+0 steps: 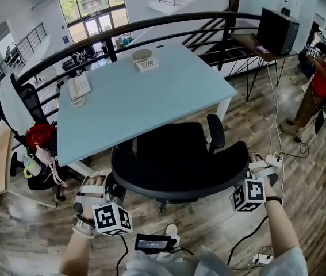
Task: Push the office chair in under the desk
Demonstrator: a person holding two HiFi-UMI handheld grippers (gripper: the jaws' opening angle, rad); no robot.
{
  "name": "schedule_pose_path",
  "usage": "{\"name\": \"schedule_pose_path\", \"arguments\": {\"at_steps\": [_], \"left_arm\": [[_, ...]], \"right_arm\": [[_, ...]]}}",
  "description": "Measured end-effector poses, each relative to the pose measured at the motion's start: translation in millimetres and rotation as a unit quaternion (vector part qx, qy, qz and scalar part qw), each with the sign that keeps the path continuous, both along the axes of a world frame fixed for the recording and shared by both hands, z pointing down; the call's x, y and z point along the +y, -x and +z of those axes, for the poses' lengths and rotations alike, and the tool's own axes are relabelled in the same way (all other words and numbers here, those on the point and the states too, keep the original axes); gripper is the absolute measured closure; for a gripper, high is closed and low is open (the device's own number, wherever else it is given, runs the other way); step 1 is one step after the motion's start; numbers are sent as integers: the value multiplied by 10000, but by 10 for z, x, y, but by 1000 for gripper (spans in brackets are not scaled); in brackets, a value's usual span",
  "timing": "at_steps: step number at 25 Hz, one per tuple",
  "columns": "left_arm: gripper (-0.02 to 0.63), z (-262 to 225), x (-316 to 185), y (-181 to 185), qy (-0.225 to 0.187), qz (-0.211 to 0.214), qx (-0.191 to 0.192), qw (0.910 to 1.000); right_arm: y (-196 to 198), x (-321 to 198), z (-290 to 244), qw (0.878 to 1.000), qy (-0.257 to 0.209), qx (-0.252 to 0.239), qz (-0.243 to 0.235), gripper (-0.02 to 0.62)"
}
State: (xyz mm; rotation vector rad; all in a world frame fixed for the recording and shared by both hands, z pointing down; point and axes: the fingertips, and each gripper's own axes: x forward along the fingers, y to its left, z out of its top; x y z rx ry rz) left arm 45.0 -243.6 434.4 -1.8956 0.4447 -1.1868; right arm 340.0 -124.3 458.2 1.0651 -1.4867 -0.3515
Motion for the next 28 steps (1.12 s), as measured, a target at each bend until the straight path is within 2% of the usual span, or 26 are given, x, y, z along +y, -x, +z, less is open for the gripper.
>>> {"name": "schedule_pose_path", "arguments": {"at_steps": [9, 23, 28], "left_arm": [[413, 21, -455, -103, -106, -191, 67, 9997], [414, 33, -853, -219, -140, -521, 4, 9985], [414, 45, -973, -234, -136, -760, -49, 9970]], "right_arm": [[-166, -651, 31, 9996, -32, 7, -293, 426], [-347, -1291, 53, 9976, -52, 9, -696, 425], [-393, -1500, 73, 9963, -48, -8, -859, 423]]}}
